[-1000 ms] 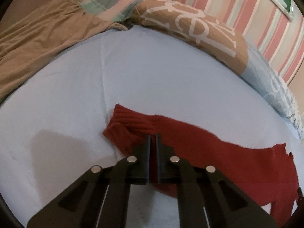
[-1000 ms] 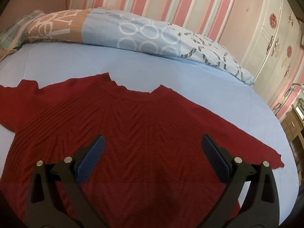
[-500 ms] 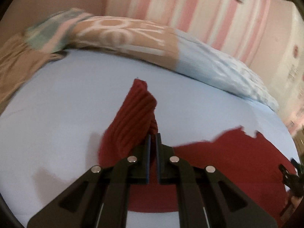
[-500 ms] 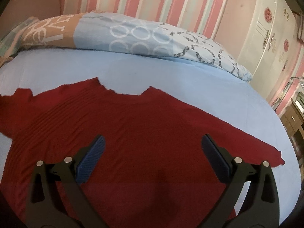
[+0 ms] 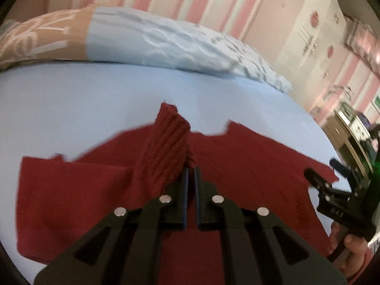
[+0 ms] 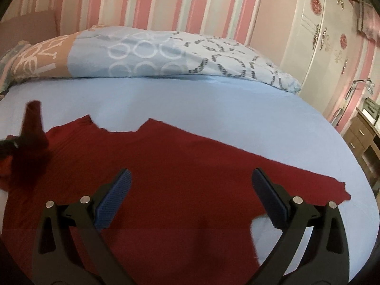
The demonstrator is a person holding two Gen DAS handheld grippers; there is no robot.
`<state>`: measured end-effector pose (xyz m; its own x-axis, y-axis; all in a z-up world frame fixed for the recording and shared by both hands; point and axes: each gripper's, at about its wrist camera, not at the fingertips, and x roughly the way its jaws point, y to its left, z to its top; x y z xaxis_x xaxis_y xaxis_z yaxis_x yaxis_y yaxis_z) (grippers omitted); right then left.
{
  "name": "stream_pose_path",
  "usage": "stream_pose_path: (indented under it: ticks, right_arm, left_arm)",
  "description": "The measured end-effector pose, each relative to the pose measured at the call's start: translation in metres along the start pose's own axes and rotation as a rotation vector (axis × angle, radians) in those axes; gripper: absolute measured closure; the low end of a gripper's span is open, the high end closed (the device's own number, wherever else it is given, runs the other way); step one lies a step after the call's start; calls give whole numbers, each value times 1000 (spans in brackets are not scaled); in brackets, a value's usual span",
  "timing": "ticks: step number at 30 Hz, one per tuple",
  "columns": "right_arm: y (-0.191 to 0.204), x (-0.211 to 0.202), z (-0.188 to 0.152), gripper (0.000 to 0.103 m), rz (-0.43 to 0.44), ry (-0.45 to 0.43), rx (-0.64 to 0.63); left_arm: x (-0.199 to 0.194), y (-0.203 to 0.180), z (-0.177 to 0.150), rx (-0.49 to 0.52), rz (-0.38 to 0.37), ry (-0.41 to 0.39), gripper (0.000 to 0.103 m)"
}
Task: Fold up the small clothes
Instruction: 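Carry the sleeve across the sweater body and open the left tool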
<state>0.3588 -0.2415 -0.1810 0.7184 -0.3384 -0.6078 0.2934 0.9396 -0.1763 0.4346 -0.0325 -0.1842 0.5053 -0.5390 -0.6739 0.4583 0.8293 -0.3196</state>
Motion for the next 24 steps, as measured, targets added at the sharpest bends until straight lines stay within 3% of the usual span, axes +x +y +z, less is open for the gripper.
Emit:
stream_pose_path:
  ticks: [6,8,11,14,17,18,24]
  right_arm:
    - [-4,5,-5,3,1,18,-2]
    - [-2,8,-7,3,7,26,-12]
    - [5,13,-10,3,23,45,-44]
    - [14,17,-12,3,40,55,-80]
    - [24,18,-13,3,65,60,-108]
    - [29,17,-13,3,73,59,-127]
    - [52,17,-14,3,103,56,-185]
  left_arm:
    - [35,-7,-21,45,69,124,97]
    - [34,-6,-26,43,78,131,92]
    - [22,-5,-33,57,82,127,74]
    - [5,-13,-49,100,124,107,65]
    - [-7,-11,-53,116,176,83,37]
    - [-13,-7,-55,110,201,79,33]
    - [-37,28,-58,22,224,60,33]
